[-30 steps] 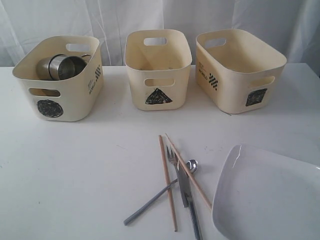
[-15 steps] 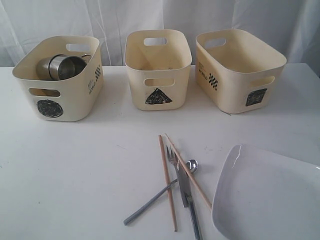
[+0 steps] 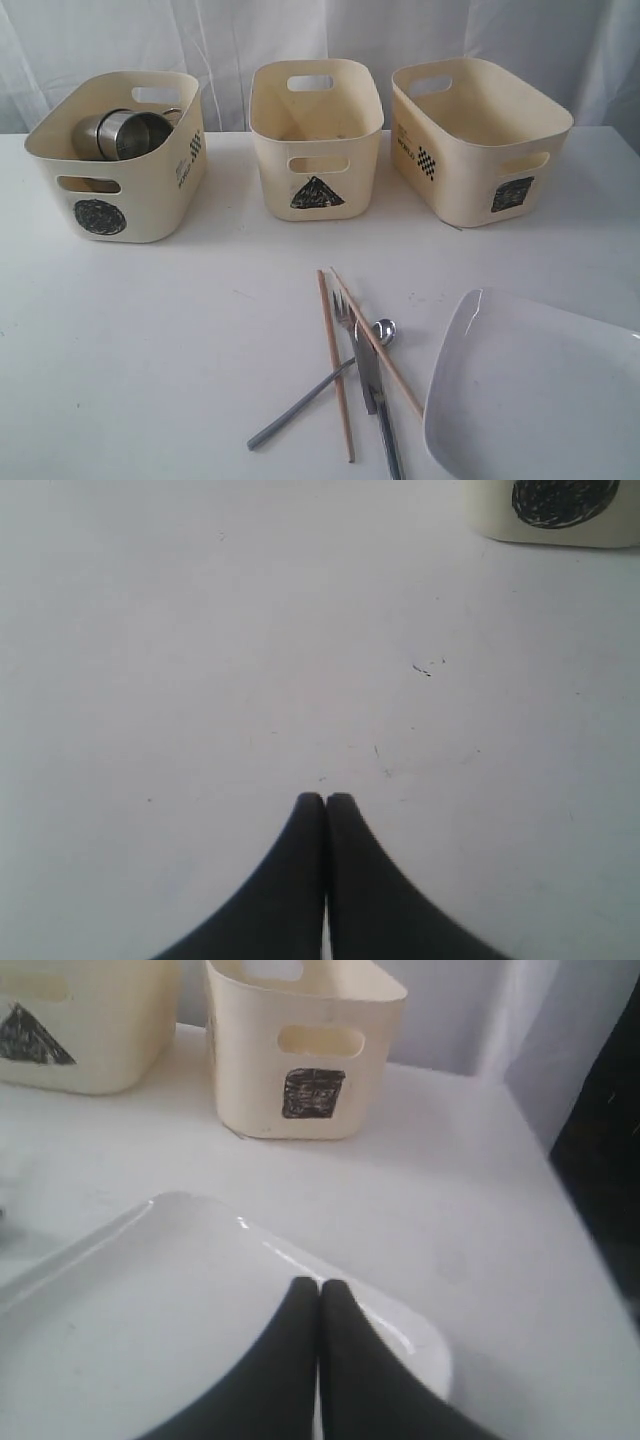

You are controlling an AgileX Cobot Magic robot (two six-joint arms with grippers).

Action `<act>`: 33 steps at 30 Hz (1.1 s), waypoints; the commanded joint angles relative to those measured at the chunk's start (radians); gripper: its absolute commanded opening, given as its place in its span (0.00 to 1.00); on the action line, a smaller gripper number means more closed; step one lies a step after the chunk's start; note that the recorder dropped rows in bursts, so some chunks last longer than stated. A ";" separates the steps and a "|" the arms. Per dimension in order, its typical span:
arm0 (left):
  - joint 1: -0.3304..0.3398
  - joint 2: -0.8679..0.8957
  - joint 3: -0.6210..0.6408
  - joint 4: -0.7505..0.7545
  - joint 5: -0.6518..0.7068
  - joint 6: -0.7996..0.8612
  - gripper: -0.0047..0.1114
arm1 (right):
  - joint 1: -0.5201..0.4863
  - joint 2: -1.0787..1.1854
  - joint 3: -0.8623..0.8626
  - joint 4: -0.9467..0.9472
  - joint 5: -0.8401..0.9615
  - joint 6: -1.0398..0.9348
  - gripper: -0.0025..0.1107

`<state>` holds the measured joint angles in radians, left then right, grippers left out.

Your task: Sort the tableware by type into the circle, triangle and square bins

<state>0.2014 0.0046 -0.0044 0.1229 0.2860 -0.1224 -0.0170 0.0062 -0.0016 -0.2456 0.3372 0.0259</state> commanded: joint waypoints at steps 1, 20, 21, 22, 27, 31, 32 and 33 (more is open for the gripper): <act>-0.008 -0.005 0.004 -0.003 -0.003 -0.001 0.04 | -0.006 -0.006 0.002 -0.076 -0.118 -0.161 0.02; -0.008 -0.005 0.004 -0.003 -0.003 -0.001 0.04 | -0.004 0.074 -0.177 0.008 -1.016 0.128 0.02; -0.008 -0.005 0.004 -0.003 -0.003 -0.001 0.04 | -0.004 0.112 -0.214 0.006 -1.016 0.117 0.02; -0.008 -0.005 0.004 -0.003 -0.003 -0.001 0.04 | -0.004 0.168 -0.262 0.006 -1.024 0.109 0.02; -0.008 -0.005 0.004 -0.003 -0.003 -0.001 0.04 | -0.004 0.506 -0.462 0.002 -1.177 0.111 0.02; -0.008 -0.005 0.004 -0.003 -0.003 -0.001 0.04 | -0.004 0.770 -0.575 -0.001 -1.420 0.211 0.02; -0.008 -0.005 0.004 -0.003 -0.003 -0.001 0.04 | -0.004 0.895 -0.623 -0.031 -1.558 0.394 0.02; -0.008 -0.005 0.004 -0.003 -0.003 -0.001 0.04 | -0.004 0.943 -0.640 -0.067 -1.558 0.484 0.02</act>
<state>0.1993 0.0046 -0.0044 0.1229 0.2848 -0.1224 -0.0170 0.8117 -0.5925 -0.2578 -1.1010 0.2983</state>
